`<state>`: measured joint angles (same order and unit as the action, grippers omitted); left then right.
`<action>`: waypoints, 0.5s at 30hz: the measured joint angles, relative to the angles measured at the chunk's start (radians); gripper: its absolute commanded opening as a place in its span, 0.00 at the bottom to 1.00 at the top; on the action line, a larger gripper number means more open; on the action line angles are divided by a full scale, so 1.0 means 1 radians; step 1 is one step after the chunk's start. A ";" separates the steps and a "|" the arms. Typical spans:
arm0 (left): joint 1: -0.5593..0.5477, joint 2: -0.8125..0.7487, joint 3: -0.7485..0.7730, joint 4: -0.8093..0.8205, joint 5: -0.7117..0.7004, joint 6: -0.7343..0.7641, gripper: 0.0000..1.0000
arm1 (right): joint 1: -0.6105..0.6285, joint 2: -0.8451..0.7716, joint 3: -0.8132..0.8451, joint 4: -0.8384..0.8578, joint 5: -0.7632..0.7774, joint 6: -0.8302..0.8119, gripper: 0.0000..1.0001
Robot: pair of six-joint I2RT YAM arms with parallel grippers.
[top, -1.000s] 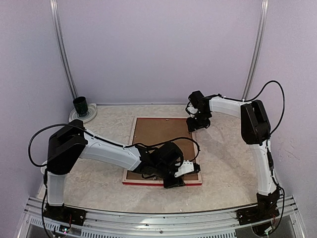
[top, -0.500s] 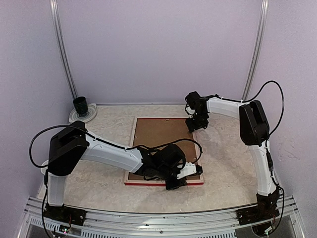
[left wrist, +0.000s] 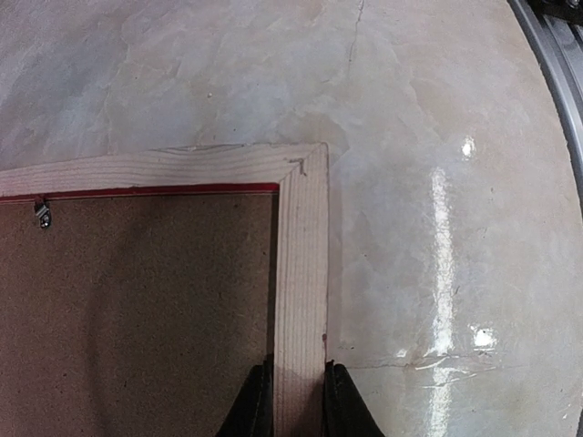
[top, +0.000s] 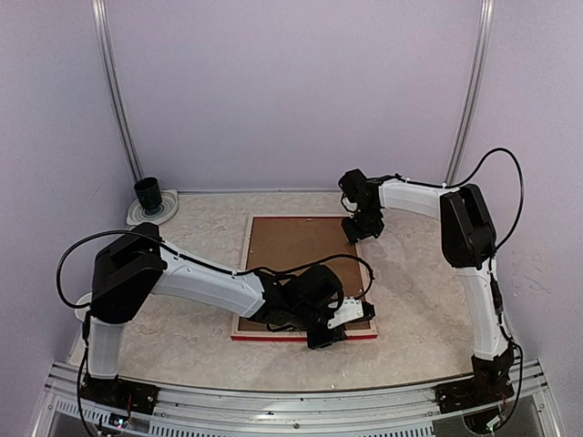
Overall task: Put the photo into the frame
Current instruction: Place the photo frame at the center of the board.
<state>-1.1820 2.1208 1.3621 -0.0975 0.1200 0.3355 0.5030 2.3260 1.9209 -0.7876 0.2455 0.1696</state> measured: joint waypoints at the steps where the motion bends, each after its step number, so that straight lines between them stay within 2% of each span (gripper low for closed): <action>1: 0.000 0.000 0.000 0.000 0.000 0.000 0.00 | 0.000 0.000 0.000 0.000 0.000 0.000 0.55; 13: 0.002 0.001 0.000 0.010 -0.017 -0.006 0.00 | 0.003 0.000 0.027 -0.093 -0.024 -0.009 0.55; 15: 0.002 0.001 -0.005 0.020 -0.021 -0.006 0.06 | 0.003 0.000 0.032 -0.102 -0.032 -0.014 0.55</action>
<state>-1.1801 2.1220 1.3567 -0.0776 0.0994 0.3298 0.5060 2.3264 1.9526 -0.8898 0.2131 0.1551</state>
